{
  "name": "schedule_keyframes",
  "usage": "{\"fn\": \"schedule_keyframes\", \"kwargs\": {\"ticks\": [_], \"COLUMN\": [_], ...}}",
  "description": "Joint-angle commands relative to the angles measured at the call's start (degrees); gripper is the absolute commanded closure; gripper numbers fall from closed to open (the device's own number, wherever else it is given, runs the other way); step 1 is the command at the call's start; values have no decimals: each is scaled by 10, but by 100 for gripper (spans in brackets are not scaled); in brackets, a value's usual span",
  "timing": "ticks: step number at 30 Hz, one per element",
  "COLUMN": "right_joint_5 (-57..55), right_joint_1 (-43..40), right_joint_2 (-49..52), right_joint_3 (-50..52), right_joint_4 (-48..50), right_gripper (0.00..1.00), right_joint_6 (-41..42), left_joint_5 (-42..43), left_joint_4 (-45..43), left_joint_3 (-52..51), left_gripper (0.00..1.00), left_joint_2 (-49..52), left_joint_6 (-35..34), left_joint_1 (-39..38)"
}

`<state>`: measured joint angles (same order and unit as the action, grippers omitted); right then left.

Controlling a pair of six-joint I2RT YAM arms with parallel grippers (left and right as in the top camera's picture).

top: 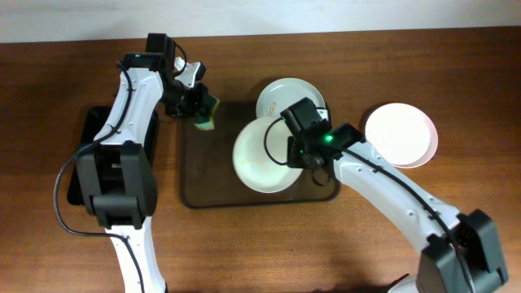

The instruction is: Clean dirty plates on tray and stack at the side

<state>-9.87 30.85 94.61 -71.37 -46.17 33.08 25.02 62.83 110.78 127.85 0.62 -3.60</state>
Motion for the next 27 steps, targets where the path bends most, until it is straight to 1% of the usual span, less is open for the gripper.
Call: {"fn": "schedule_keyframes", "kwargs": {"ticks": [1, 3, 4, 6, 7, 10, 13, 14, 18, 20, 21, 22, 24, 25, 27], "right_joint_5": [-184, -269, -340, -445, -548, -695, -775, -781, -781, -718, -650, -559, -462, -403, -300], "right_joint_1": [36, 69, 97, 138, 176, 231, 260, 264, 266, 263, 256, 245, 219, 189, 129], "right_joint_2": [-58, -69, -72, -71, -71, -71, -71, -71, -71, -71, -73, -76, -87, -100, -127], "right_joint_3": [-51, -67, -75, -77, -77, -77, -77, -77, -77, -77, -77, -77, -77, -77, -77], "right_joint_4": [-31, -46, -55, -58, -59, -59, -59, -59, -59, -59, -59, -60, -67, -79, -98], "right_gripper": [96, 96, 96, 96, 96, 96, 96, 96, 96, 96, 96, 96, 96, 96, 96], "right_joint_6": [-26, -44, -44, -44, -44, -44, -43, -44, -43, -41, -41, -36, 6, 42, 56], "left_joint_5": [0, -1, -1, -1, -7, -24, -24, -24, -24, -24, -24, -24, -24, -25, -26], "left_joint_4": [0, 0, 0, 0, 0, 5, 5, 5, 7, 7, 7, 8, 9, 11, 14], "left_joint_3": [9, 9, 9, 8, 8, 8, 8, 8, 8, 8, 8, 8, 8, 8, 8], "left_gripper": [99, 99, 99, 99, 99, 99, 99, 99, 99, 99, 99, 99, 99, 99, 99], "left_joint_2": [0, 0, 0, 0, 0, 0, 0, 0, 0, 0, 0, 0, 0, 0, 0], "left_joint_6": [3, 3, 3, 3, 3, 3, 3, 3, 3, 3, 3, 3, 3, 3, 3], "left_joint_1": [-2, -2, -2, -2, -2, -2, -2, -2, -2, -2, -2, -2, -2, -2, -2]}}
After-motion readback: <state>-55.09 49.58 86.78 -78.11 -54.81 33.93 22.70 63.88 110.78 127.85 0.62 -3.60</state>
